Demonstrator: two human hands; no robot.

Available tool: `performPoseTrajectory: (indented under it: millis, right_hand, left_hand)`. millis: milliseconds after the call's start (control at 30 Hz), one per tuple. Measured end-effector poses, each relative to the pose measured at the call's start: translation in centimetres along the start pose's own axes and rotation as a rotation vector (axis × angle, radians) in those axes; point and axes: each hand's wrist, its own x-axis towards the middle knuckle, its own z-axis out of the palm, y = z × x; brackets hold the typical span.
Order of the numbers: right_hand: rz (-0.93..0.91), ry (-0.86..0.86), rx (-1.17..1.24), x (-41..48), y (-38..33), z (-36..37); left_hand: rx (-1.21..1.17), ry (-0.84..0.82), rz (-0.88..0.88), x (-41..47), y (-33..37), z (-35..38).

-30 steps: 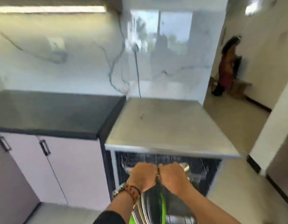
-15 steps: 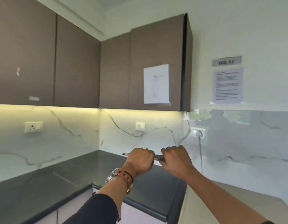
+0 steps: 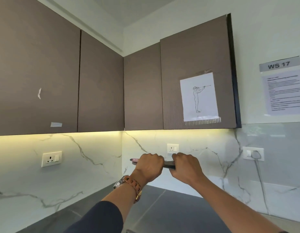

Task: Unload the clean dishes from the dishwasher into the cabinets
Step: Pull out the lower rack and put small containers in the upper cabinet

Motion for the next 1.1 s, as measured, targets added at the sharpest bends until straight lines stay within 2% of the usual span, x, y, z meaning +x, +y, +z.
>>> performPoseTrajectory:
  millis: [133, 300, 467, 533, 600, 667, 733, 867, 1100]
  right_hand:
    - [-0.041, 0.009, -0.041, 5.0, -1.4, 2.7]
    - [-0.202, -0.009, 0.039, 11.7, -1.7, 6.9]
    - [-0.125, 0.111, 0.148, 20.8, -2.5, 13.0]
    - [0.024, 0.277, 0.372, 25.1, -3.1, 16.3]
    - [0.370, 0.430, 0.729, 30.0, -3.1, 20.3]
    - [0.780, 0.351, 1.120, 35.6, -3.1, 24.8]
    - [0.973, 0.220, 1.477, 40.3, -3.6, 28.8]
    - [0.989, 0.132, 1.903, 46.9, -5.7, 34.1]
    - [0.998, 0.485, 2.129, 54.3, -7.7, 39.7]
  left_hand:
    - [-0.009, 0.042, 0.003, 3.2, -4.2, 3.9]
    - [0.000, 0.050, -0.056, 6.9, -9.3, 9.8]
    - [0.070, 0.046, -0.138, 12.5, -15.2, 15.6]
    - [0.088, 0.045, -0.195, 15.4, -17.8, 18.4]
    - [0.106, 0.035, -0.245, 18.3, -20.8, 20.6]
    - [0.132, 0.043, -0.282, 21.1, -23.9, 22.5]
    - [0.153, 0.044, -0.317, 23.3, -27.0, 24.2]
    - [0.188, 0.019, -0.363, 25.3, -32.2, 27.6]
    - [0.176, -0.028, -0.445, 24.4, -38.9, 33.5]
